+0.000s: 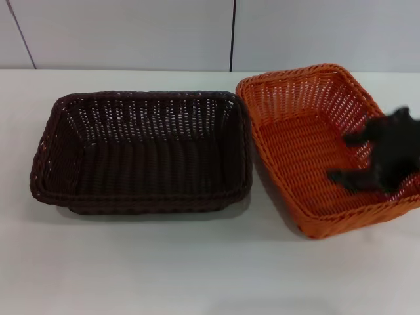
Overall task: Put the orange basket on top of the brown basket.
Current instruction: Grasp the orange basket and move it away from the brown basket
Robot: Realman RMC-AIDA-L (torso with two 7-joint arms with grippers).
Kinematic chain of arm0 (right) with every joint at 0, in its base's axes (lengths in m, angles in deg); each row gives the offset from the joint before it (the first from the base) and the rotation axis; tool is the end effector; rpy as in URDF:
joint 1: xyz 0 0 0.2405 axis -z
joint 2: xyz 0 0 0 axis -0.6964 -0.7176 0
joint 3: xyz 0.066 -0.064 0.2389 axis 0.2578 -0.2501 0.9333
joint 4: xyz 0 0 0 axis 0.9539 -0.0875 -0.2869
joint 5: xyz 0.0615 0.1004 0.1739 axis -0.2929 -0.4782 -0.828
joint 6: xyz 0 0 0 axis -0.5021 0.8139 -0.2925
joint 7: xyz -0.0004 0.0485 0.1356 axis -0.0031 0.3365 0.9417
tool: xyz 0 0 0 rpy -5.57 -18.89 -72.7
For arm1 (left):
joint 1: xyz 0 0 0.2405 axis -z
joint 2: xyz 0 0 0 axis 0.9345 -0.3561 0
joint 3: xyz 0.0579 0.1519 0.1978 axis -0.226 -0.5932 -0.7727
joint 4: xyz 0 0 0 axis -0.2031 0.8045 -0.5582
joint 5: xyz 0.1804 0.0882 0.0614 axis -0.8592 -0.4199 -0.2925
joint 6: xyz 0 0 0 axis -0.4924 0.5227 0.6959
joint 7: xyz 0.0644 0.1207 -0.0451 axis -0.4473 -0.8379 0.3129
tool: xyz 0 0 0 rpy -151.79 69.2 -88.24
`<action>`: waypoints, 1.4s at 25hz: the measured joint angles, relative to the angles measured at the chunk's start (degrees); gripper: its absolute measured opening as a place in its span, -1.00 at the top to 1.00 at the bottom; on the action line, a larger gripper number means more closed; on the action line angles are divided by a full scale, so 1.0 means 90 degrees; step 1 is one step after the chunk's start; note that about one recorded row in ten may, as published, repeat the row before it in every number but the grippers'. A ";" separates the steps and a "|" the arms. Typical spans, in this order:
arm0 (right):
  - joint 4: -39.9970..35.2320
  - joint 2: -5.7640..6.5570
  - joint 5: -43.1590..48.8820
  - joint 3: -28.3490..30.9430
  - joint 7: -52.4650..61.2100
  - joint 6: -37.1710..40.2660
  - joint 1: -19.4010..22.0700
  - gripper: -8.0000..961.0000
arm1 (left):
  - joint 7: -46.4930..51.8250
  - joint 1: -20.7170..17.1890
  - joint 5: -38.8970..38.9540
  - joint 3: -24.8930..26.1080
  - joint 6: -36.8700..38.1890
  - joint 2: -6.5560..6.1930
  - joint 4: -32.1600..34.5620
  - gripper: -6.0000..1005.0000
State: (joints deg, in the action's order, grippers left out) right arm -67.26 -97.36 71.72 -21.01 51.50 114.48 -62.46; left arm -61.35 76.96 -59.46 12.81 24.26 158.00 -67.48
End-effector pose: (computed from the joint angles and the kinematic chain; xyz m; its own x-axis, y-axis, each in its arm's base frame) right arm 0.1404 0.3003 0.0735 0.9699 -0.2361 0.0598 -0.1837 -0.8703 -0.4569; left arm -0.3834 0.2567 0.0513 0.7945 -0.1530 0.5877 0.6055 0.2726 -0.7477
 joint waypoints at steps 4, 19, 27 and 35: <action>-0.0296 -0.0007 0.0025 0.0153 -0.0533 0.0485 0.0091 -0.09 | -0.0028 0.0012 0.0093 -0.0002 -0.0116 -0.0001 -0.0019 -0.56; 0.0916 -0.0027 0.0786 -0.0227 -0.1540 0.0360 -0.0244 -0.08 | -0.0061 0.0019 0.0217 -0.0051 -0.0283 0.0025 -0.0103 -0.56; 0.1653 -0.0035 0.1371 -0.0739 -0.1546 -0.0175 -0.0442 -0.08 | -0.0042 -0.0017 0.0221 -0.0061 -0.0287 0.0026 -0.0126 -0.56; 0.2251 -0.0060 0.1832 -0.1274 -0.1395 -0.0649 -0.0554 -0.07 | -0.0051 -0.0052 0.0220 -0.0062 -0.0287 0.0018 -0.0106 -0.56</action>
State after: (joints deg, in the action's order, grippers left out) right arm -47.00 -97.90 88.20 -32.48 38.95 108.65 -67.45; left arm -61.81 76.49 -57.48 12.26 21.67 158.16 -68.43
